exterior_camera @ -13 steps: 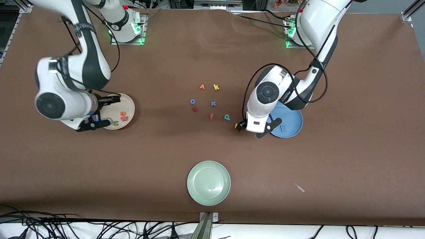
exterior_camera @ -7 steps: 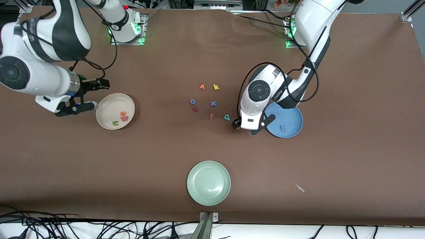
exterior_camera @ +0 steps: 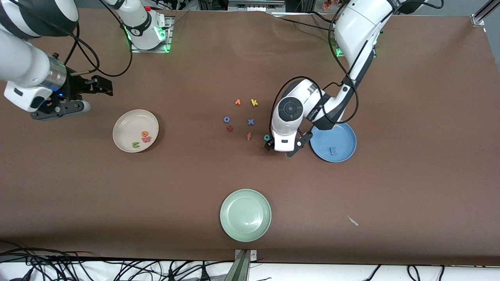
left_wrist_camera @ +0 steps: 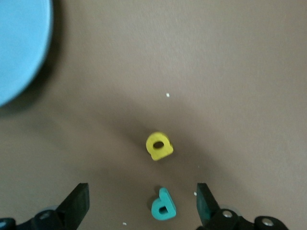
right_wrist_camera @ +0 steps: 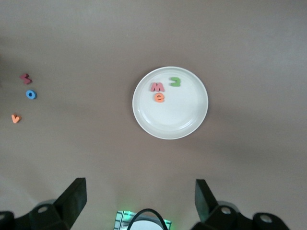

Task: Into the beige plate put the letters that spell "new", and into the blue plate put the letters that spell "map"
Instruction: 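Withdraw the right gripper to rest while the left gripper reaches teal d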

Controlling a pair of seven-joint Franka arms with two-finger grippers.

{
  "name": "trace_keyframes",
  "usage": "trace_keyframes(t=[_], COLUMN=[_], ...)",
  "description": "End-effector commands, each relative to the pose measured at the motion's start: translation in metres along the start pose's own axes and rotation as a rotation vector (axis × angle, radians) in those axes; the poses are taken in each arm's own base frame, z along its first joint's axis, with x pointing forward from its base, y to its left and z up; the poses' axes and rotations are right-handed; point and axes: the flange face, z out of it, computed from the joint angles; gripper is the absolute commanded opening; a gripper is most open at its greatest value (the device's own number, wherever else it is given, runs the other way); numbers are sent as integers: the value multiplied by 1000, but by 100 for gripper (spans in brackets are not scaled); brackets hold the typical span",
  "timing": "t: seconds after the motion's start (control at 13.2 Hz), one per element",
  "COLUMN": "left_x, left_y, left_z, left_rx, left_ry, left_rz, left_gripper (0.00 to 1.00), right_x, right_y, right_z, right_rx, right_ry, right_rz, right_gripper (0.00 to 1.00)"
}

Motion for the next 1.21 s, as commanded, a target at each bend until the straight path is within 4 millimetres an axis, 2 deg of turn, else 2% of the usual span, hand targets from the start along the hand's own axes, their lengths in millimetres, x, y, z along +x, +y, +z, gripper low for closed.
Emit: trace_keyframes(t=[0.0, 0.15, 0.38, 0.45, 0.83, 1.13], left_x=[-6, -9, -16, -18, -17, -21], left_y=[9, 11, 13, 13, 13, 17], left_z=[8, 15, 21, 21, 26, 29], left_rx=[4, 9, -3, -3, 1, 0], left_ry=[-7, -8, -11, -12, -14, -16], left_rz=[-5, 0, 9, 10, 9, 11], left_gripper=[98, 96, 92, 90, 88, 81], right_x=[-22, -33, -38, -38, -38, -36], right_y=[-3, 3, 3, 8, 8, 9], right_z=[-22, -36, -45, -46, -46, -46], right_rx=[-24, -16, -9, -10, -6, -7], right_ry=[51, 77, 96, 101, 96, 104], right_rz=[8, 66, 147, 156, 194, 190], right_gripper=[100, 100, 100, 100, 100, 100])
